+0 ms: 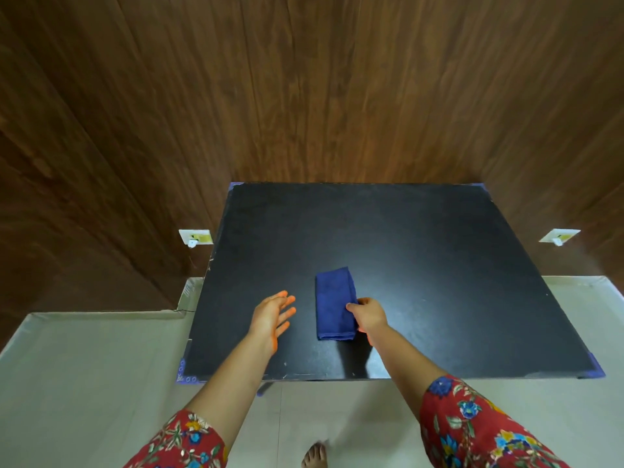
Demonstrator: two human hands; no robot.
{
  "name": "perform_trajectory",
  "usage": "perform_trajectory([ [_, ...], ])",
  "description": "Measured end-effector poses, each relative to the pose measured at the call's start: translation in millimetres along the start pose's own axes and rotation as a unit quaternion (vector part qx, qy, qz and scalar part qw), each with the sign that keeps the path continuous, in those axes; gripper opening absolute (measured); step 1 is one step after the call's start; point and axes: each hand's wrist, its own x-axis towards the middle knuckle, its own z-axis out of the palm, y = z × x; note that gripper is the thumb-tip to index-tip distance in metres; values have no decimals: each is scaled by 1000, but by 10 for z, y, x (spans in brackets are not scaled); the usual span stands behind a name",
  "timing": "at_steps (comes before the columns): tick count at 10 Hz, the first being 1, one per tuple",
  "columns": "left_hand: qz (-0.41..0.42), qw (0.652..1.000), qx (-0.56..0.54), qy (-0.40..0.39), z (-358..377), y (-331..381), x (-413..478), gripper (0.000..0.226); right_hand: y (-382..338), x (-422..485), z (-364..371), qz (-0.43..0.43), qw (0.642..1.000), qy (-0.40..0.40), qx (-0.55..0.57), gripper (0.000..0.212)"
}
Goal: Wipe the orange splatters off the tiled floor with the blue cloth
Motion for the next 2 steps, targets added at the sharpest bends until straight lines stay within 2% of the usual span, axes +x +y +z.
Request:
perform_trajectory([
  [1,9,1000,2,-19,38,-96,-112,35,135,-133,-112,-14,1000,22,12,20],
  [2,24,999,8,-22,68,-232,-262,34,235,-391,-219,-27,996,15,81,10],
])
